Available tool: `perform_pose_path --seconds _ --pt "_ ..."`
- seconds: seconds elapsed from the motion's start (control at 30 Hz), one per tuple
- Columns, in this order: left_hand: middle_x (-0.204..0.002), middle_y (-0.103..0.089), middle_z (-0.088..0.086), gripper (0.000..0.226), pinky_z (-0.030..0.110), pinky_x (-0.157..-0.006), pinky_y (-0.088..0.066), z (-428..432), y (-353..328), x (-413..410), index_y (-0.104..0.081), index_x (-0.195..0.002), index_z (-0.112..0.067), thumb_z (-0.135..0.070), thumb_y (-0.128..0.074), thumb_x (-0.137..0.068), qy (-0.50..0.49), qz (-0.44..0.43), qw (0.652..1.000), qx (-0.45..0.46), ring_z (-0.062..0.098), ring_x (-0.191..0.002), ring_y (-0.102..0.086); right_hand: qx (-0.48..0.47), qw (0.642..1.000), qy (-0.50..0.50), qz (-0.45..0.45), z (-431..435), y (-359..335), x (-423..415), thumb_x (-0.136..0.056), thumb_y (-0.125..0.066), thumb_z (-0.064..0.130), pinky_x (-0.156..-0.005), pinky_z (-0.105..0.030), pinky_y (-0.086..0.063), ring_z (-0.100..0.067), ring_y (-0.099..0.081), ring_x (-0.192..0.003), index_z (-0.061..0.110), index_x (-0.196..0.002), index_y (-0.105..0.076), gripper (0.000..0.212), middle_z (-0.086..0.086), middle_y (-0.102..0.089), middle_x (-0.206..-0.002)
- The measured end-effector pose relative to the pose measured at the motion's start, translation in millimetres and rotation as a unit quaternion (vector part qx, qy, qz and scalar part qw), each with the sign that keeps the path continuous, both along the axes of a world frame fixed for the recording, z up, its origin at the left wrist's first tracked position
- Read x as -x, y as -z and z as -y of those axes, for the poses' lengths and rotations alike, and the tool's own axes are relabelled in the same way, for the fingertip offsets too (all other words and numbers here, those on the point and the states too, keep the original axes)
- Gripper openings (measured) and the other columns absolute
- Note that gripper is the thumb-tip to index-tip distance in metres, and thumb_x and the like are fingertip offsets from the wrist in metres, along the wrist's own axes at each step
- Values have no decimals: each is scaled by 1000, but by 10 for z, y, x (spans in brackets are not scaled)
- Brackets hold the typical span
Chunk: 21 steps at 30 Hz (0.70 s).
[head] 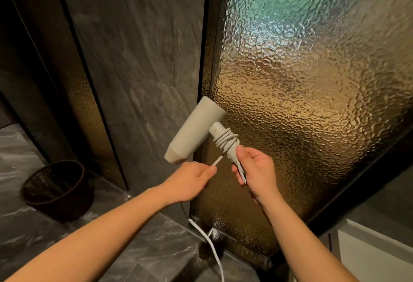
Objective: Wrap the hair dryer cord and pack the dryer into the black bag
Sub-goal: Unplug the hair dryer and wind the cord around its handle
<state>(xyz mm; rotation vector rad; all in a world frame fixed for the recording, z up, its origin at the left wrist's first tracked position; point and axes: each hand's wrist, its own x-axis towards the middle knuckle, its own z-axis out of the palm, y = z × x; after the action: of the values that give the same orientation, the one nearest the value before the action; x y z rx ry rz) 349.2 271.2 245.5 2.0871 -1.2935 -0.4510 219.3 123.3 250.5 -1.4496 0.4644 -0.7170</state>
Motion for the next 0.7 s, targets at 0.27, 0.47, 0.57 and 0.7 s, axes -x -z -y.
perform_pose_path --seconds 0.27,0.47,0.57,0.7 --pt "-98 -65 14 15 39 -69 -51 -3 -435 3 -58 -97 -13 -22 -50 -87 79 227 960 -143 36 -89 -64 218 935 141 -242 -28 260 -108 -89 -65 56 -51 -28 -38 -13 -63 -65 25 -84 -70 32 8 -69 -70" --pt "-93 -69 7 12 35 -61 -39 12 -829 -203 -56 -84 -28 -40 -57 -89 91 390 912 -90 32 -87 -67 377 835 45 -399 3 292 -143 -92 -53 65 -47 -29 -34 -7 -57 -61 30 -87 -59 36 12 -61 -68" --pt "-74 -64 1 37 31 -55 -34 87 -1011 -421 -40 -66 -30 -54 -62 -83 84 422 903 -25 30 -77 -67 378 843 -71 -377 57 271 -38 -94 -54 61 -59 -40 -50 -14 -64 -68 26 -84 -66 38 6 -68 -72" --pt "-64 -52 -8 48 32 -53 -37 180 -1032 -689 -49 -66 -28 -73 -63 -73 78 364 928 -10 21 -65 -56 272 899 -214 -269 39 132 117 -96 -64 52 -55 -26 -48 1 -61 -56 23 -90 -76 32 9 -71 -69"
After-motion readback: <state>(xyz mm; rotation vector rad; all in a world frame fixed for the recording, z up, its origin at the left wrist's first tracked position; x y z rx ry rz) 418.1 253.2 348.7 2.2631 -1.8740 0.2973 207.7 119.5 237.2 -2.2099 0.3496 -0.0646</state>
